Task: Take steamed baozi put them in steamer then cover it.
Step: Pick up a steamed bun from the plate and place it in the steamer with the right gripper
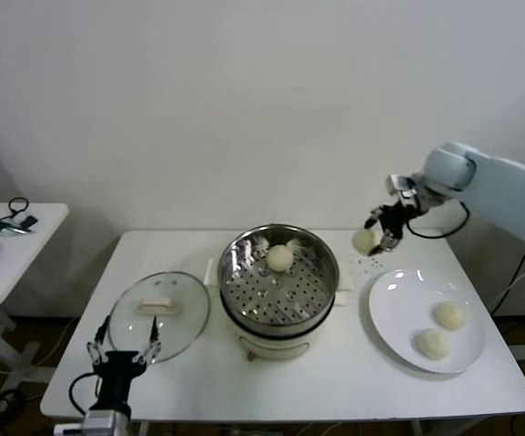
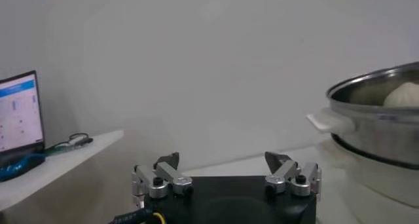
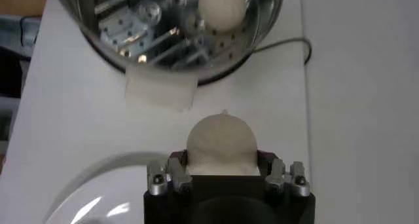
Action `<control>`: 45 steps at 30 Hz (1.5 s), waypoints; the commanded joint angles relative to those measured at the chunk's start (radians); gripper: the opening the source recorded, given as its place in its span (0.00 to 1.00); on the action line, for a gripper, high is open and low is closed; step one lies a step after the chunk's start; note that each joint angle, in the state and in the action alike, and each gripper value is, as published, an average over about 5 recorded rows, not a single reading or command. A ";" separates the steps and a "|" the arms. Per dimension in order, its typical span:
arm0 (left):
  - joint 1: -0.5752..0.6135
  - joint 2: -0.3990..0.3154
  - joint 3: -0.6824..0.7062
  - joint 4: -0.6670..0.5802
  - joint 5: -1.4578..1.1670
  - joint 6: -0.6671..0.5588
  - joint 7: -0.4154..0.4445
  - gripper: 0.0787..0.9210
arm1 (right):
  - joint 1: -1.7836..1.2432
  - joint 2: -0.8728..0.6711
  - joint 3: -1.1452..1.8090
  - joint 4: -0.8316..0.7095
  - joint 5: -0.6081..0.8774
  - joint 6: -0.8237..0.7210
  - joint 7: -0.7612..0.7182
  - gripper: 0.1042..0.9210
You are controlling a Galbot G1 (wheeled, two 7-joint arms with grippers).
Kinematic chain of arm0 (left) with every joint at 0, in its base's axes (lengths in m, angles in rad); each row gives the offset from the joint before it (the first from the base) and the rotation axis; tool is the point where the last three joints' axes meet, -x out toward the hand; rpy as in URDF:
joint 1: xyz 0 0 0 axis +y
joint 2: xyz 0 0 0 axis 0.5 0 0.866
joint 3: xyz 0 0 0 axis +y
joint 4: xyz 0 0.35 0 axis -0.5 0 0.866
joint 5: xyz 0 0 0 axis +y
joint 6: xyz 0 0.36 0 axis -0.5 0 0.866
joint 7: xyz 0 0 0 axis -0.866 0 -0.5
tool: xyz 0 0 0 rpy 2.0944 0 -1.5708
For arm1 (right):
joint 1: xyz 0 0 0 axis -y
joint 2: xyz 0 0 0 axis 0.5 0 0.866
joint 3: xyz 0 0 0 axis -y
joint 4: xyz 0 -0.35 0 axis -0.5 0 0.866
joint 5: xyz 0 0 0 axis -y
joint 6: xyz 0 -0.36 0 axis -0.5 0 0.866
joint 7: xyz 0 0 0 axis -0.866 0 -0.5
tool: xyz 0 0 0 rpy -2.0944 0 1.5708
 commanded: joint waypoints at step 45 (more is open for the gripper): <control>-0.023 0.020 0.004 -0.021 0.005 0.000 0.052 0.88 | -0.077 0.536 -0.202 -0.016 0.268 -0.175 0.242 0.81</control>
